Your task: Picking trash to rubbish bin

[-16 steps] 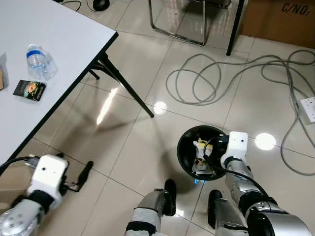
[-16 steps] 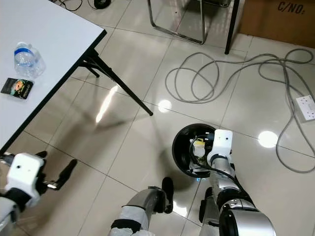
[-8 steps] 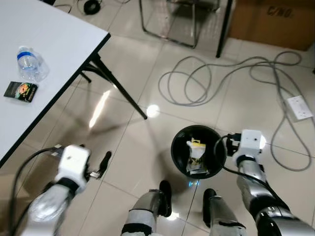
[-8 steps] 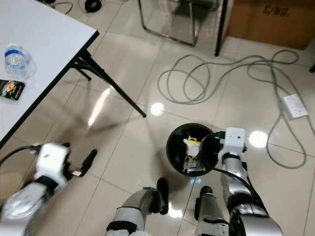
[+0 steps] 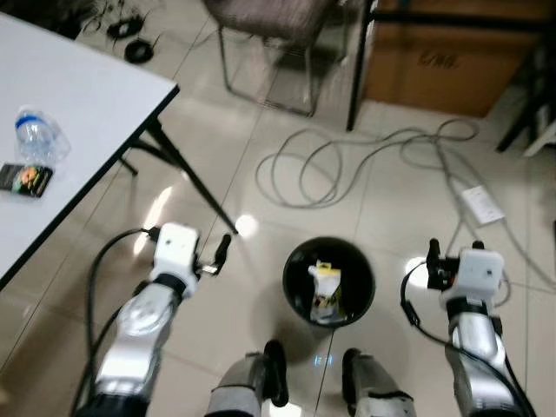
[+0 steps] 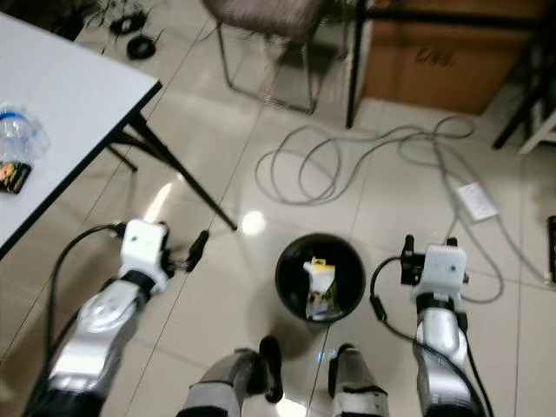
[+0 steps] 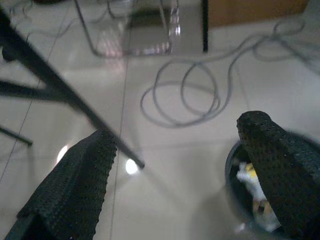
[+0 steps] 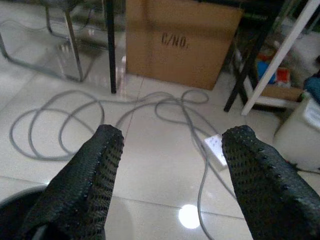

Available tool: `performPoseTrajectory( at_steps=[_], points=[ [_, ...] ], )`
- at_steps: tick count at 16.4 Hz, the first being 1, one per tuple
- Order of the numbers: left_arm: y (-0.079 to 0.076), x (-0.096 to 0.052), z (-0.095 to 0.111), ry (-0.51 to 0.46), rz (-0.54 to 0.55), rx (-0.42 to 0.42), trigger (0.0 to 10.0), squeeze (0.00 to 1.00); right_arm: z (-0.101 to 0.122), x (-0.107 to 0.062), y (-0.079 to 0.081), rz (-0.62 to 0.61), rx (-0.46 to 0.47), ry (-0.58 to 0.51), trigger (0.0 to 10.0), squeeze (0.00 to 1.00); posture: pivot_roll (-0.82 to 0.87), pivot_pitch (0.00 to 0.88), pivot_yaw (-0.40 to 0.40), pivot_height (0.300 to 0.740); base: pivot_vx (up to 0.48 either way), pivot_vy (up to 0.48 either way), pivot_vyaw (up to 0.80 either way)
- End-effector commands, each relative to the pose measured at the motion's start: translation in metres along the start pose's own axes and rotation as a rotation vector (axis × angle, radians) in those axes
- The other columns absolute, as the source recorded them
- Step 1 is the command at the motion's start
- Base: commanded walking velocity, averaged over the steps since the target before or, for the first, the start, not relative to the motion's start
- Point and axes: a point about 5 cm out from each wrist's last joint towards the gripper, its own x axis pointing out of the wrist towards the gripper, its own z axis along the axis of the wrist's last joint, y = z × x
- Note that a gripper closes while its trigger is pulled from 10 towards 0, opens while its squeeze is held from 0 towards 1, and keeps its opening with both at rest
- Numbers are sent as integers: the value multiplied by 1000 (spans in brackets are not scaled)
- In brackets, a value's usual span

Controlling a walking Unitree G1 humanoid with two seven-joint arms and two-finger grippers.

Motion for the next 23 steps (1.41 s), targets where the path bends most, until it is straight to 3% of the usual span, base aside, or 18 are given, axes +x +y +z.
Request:
performPoseTrajectory(
  at_steps=[1, 5, 9, 10, 15, 23],
  points=[
    [-2, -1, -9, 21, 16, -5, 10000, 0, 8, -8, 3, -2, 11, -9, 10000, 0, -81, 186, 132, 740, 0, 0, 0],
    [-13, 4, -10, -1, 26, -51, 10000, 0, 31, -32, -2, -24, 37, -37, 10000, 0, -133, 151, 103, 740, 0, 0, 0],
    [-11, 9, -1, -50, 62, -71, 10000, 0, 49, -43, 1, -3, 39, -41, 10000, 0, -144, 133, 89, 740, 0, 0, 0],
    [-5, 9, 11, -96, 89, -83, 10000, 0, 59, -45, 4, 5, 40, -46, 10000, 0, -142, 127, 82, 740, 0, 0, 0],
    [-2, 11, 24, -142, 120, -106, 10000, 0, 74, -42, 11, 45, 44, -61, 10000, 0, -136, 109, 74, 740, 0, 0, 94],
    [-6, 13, 29, -142, 125, -146, 10000, 0, 76, -39, 18, 68, 52, -36, 10000, 0, -129, 111, 68, 740, 0, 0, 799]
  ],
)
